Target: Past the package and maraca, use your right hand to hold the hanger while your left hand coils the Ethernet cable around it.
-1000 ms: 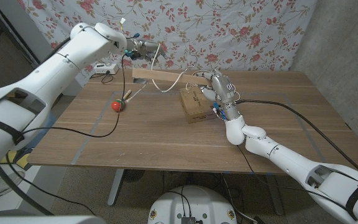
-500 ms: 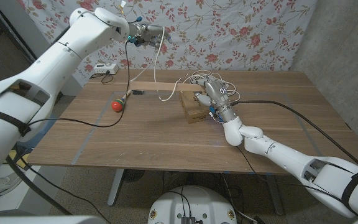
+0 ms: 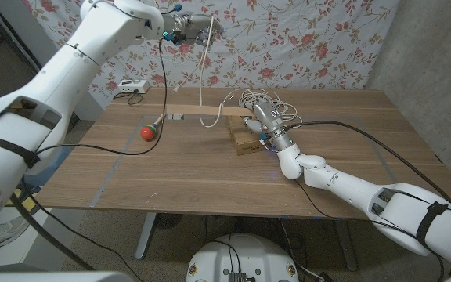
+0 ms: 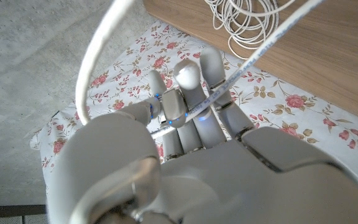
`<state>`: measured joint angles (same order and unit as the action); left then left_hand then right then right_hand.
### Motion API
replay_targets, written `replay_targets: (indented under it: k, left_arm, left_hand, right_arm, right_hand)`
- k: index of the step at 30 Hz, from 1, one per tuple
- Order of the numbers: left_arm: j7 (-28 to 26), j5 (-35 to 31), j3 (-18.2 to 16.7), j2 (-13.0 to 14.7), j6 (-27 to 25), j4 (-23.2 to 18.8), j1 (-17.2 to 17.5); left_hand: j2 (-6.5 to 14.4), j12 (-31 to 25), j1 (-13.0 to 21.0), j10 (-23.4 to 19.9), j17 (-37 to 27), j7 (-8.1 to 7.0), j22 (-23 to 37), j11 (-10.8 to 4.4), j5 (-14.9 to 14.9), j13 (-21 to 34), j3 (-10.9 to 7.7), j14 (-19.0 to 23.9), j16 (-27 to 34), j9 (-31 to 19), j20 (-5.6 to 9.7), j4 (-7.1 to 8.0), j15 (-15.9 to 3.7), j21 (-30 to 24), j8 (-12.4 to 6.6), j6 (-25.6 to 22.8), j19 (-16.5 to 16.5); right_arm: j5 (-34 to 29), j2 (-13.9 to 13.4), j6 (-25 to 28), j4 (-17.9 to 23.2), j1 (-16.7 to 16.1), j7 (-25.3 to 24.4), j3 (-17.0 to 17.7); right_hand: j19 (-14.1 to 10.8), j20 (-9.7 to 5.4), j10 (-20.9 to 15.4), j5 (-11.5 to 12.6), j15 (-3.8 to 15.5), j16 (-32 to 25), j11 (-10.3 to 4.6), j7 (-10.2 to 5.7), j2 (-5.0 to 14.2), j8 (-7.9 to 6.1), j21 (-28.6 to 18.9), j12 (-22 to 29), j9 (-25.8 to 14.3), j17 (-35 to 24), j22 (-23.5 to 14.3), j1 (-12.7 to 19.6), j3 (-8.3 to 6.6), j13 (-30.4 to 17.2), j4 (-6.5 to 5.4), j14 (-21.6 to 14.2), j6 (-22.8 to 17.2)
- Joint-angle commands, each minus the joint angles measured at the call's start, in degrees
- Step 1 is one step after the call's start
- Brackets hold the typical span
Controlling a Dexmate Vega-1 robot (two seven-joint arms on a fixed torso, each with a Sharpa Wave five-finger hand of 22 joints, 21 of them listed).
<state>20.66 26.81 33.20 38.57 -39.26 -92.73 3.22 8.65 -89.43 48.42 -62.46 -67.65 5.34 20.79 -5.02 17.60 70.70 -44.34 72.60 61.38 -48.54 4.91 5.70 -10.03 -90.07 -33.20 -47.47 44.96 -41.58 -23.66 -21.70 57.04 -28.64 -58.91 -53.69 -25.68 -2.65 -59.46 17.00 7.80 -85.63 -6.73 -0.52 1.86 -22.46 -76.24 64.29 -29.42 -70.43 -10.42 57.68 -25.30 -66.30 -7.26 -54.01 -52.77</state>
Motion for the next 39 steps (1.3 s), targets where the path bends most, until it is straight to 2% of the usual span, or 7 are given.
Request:
replay_targets:
  k: [1, 11, 18, 20, 25, 32, 39]
  left_arm:
    - [2.5, 11.13, -3.02, 1.25, -0.33, -4.76, 2.32]
    - [2.33, 16.48, -4.68, 3.08, -1.73, -9.65, 4.52]
    - [1.01, 20.22, -5.3, 3.49, -1.91, -12.33, 7.79]
    - [0.37, 20.99, -5.29, 3.62, -1.67, -13.46, 9.16]
    - [-0.24, 22.1, -5.02, 4.31, -1.22, -14.65, 11.05]
    - [-0.8, 23.73, -4.66, 5.31, -1.43, -15.46, 13.55]
    - [-1.17, 25.2, -4.44, 5.87, -1.38, -15.53, 15.71]
  left_hand:
    - [1.41, -0.13, 1.14, -0.93, 0.64, 4.38, 0.11, -3.28, -0.28, 0.3, -1.62, 2.0, -0.52, 0.27, 1.35, -0.65, -1.34, -0.05, -0.15, -4.09, 0.78]
    - [1.48, -0.12, 1.42, -0.92, 1.12, 4.38, -0.01, -3.57, -0.88, 0.3, -2.38, 2.6, -1.34, 0.79, 1.89, -1.12, -1.66, 0.07, -0.45, -3.83, 1.58]
    - [1.51, -0.12, 1.57, -0.96, 2.23, 4.39, -0.02, -3.71, -1.42, 0.3, -2.79, 2.9, -2.48, 1.43, 2.13, -1.46, -1.7, 0.02, -0.62, -3.93, 1.73]
    - [1.51, -0.09, 1.61, -0.9, 2.07, 4.34, 0.01, -3.88, -1.55, 0.3, -2.9, 3.25, -2.39, 1.48, 2.19, -1.55, -1.78, 0.0, -0.7, -3.87, 1.8]
    - [1.46, -0.1, 1.6, -0.93, 2.43, 4.39, -0.41, -3.76, -1.88, 0.3, -3.03, 3.48, -2.84, 1.76, 2.25, -1.66, -1.68, 0.23, -0.79, -3.82, 1.88]
    - [1.45, -0.12, 1.57, -0.99, 2.31, 4.27, -0.35, -3.75, -2.35, 0.3, -3.23, 3.5, -3.24, 1.85, 2.27, -1.8, -1.81, 0.14, -1.13, -3.74, 1.72]
    - [1.44, -0.12, 1.52, -1.03, 2.41, 4.31, -0.62, -3.69, -2.71, 0.3, -3.34, 3.9, -3.52, 1.84, 2.3, -1.89, -1.74, 0.18, -1.43, -3.64, 1.81]
  right_arm:
    - [2.2, 7.42, 0.58, -17.23, 8.46, -0.29, -7.5]
    - [5.62, 13.17, 0.78, -29.79, 12.89, -1.36, -12.69]
    - [9.68, 14.72, 1.87, -31.81, 14.35, -3.85, -13.9]
    - [10.7, 14.86, 2.84, -31.08, 14.71, -5.09, -13.23]
    - [8.77, 13.93, 5.35, -26.8, 13.64, -5.09, -8.62]
    - [4.67, 14.04, 7.1, -23.74, 11.9, -5.09, -0.67]
    - [1.22, 14.34, 9.1, -21.61, 10.92, -5.09, 5.12]
  right_hand:
    - [0.11, -5.6, -0.25, 0.46, 4.38, -0.38, -0.35, 0.12, 7.73, -0.1, 0.06, 0.21, -0.01, -0.14, -0.09, -6.28, -0.08, -0.14, -0.46, 0.2, -0.67]
    - [0.08, -5.55, -0.12, 0.49, 4.37, -0.37, -0.32, 0.12, 7.73, -0.05, 0.08, 0.07, 0.08, -0.15, -0.09, -6.27, -0.03, 0.05, -0.48, 0.2, -0.72]
    - [0.06, -5.47, -0.3, 0.51, 4.37, -0.34, -0.44, 0.04, 7.72, -0.04, 0.07, 0.16, 0.06, -0.14, -0.1, -6.26, 0.04, 0.01, -0.48, 0.18, -0.71]
    - [0.01, -5.49, -0.54, 0.52, 4.38, -0.33, -0.34, -0.12, 7.73, -0.09, 0.06, -0.31, -0.01, -0.13, -0.1, -6.25, 0.05, 0.89, -0.48, 0.16, -0.76]
    - [-0.27, -5.28, -0.26, 0.53, 4.37, -0.31, -0.42, 0.14, 7.78, -0.1, -0.07, 0.26, -0.03, -0.12, -0.12, -6.2, 0.08, -0.19, -0.46, 0.08, -0.8]
    - [-0.45, -5.38, -0.43, 0.53, 4.37, -0.29, -0.3, 0.11, 7.82, -0.1, -0.19, 0.52, 0.04, -0.12, -0.13, -6.18, 0.1, -0.49, -0.48, 0.01, -0.92]
    - [-0.51, -5.37, -0.58, 0.51, 4.38, -0.35, -0.45, 0.06, 7.84, -0.21, -0.27, 0.45, -0.06, -0.14, -0.14, -6.17, 0.11, -0.26, -0.5, -0.23, -1.04]
